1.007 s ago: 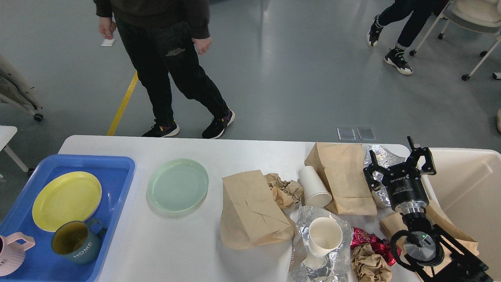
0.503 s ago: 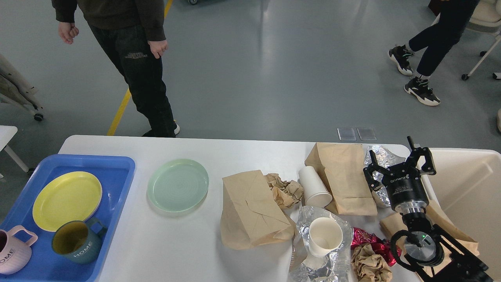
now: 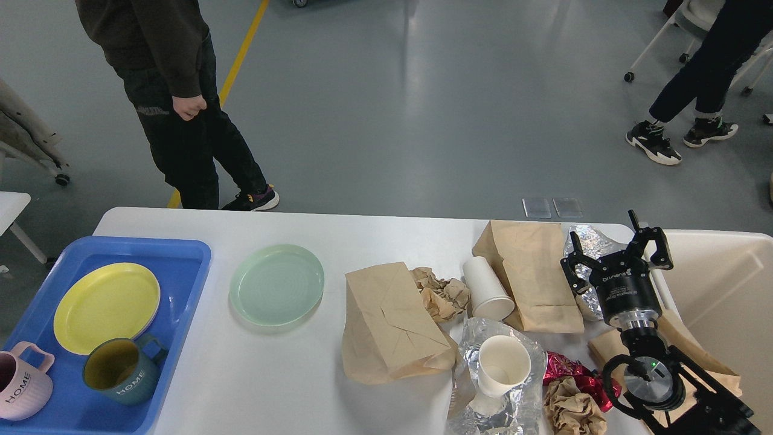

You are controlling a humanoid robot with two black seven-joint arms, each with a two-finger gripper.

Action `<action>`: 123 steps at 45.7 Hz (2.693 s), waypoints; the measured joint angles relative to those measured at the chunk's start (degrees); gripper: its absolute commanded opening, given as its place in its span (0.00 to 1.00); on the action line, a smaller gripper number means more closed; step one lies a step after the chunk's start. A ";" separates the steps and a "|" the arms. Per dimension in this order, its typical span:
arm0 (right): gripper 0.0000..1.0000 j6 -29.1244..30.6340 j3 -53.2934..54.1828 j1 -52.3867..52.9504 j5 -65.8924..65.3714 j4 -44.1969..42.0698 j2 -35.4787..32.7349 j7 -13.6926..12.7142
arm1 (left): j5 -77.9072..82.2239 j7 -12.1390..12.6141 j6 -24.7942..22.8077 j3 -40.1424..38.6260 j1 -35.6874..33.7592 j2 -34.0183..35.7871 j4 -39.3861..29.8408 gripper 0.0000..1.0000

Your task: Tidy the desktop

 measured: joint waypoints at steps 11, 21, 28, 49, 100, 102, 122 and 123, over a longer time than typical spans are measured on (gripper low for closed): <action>1.00 0.00 0.00 -0.02 0.00 0.00 -0.01 0.00 | -5.12 -0.06 -0.05 14.81 -19.42 -6.01 -11.37 0.96; 1.00 0.00 0.00 -0.02 0.00 0.00 -0.01 0.00 | -8.55 0.06 1.39 24.76 -37.29 -16.08 -24.39 0.95; 1.00 0.00 0.00 -0.02 0.00 0.00 -0.02 0.00 | -12.46 0.34 2.43 27.97 -44.42 -25.11 -30.55 0.96; 1.00 0.00 0.00 -0.01 0.00 -0.07 -0.02 0.00 | -25.82 0.72 4.10 28.84 -69.97 -47.54 -50.17 0.96; 1.00 0.00 0.00 0.00 0.00 -0.09 -0.02 0.00 | -31.92 0.59 8.93 24.31 -59.56 -44.45 -53.37 0.91; 1.00 0.00 0.00 -0.02 0.00 -0.09 -0.02 0.00 | -32.09 0.60 9.54 24.46 -56.74 -43.98 -52.54 0.88; 1.00 0.00 0.00 -0.06 0.00 0.01 -0.02 0.00 | -45.78 1.50 36.33 20.80 -30.48 -41.63 -46.70 0.89; 1.00 0.00 0.00 -0.06 0.00 0.01 -0.02 0.00 | -46.84 1.51 38.12 20.01 -29.14 -41.50 -46.43 0.89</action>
